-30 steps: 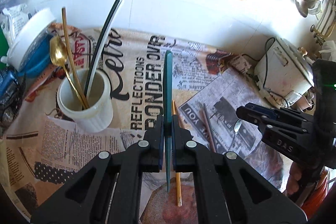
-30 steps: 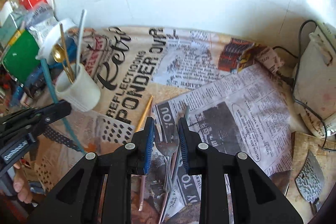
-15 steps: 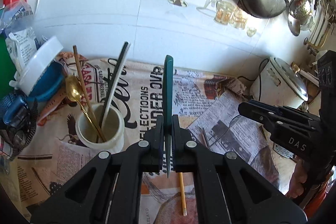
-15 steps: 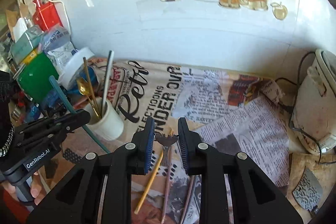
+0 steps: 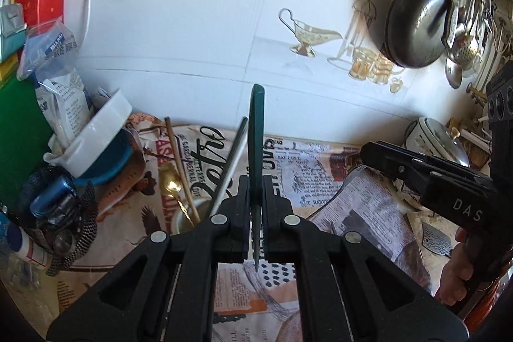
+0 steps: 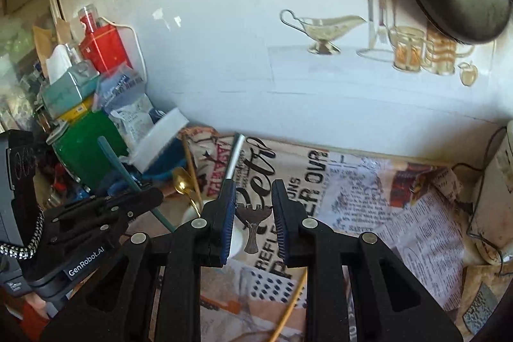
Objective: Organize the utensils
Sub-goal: 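Lift the teal stick and fork and carry them over the white cup, then lower the teal stick and fork into the white cup and open both tools, then move both open tools back to the utensil pile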
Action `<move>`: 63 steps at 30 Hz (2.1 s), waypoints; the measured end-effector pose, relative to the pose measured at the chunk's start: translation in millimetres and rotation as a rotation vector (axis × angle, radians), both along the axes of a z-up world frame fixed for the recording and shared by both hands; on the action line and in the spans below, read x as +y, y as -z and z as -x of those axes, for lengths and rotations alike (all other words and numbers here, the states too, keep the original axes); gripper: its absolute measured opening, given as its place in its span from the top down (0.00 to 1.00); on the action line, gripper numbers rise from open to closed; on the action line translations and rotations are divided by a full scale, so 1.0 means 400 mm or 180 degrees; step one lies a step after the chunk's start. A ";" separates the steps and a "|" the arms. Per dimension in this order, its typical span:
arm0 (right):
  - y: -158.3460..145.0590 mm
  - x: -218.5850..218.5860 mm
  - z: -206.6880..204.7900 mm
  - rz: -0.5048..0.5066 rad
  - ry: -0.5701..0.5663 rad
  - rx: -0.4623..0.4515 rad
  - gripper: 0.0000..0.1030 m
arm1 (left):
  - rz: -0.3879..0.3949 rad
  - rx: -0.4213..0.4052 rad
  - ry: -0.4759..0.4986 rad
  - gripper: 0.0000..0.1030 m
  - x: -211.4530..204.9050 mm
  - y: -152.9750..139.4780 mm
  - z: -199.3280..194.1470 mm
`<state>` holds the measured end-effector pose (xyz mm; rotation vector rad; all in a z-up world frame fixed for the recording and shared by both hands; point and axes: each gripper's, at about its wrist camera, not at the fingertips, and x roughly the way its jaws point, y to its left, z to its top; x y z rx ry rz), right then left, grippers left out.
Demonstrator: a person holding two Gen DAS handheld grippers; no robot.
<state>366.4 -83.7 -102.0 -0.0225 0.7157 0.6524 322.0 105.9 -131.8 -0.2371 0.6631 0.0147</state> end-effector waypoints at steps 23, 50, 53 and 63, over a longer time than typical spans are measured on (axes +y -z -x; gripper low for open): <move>0.147 0.236 -0.061 0.0275 -0.0197 0.0462 0.80 | 0.0030 0.0223 -0.0117 0.96 0.176 0.112 -0.088; 0.151 0.216 -0.068 0.0511 -0.0145 0.0439 0.67 | -0.0017 0.0397 -0.0194 0.83 0.158 0.112 -0.072; 0.122 0.191 -0.054 0.0493 -0.0146 0.0328 0.66 | -0.0014 0.0316 -0.0207 0.78 0.142 0.081 -0.059; 0.054 0.054 -0.012 0.0446 -0.0054 0.0043 0.63 | -0.0103 0.0125 -0.0199 0.63 0.044 0.020 -0.027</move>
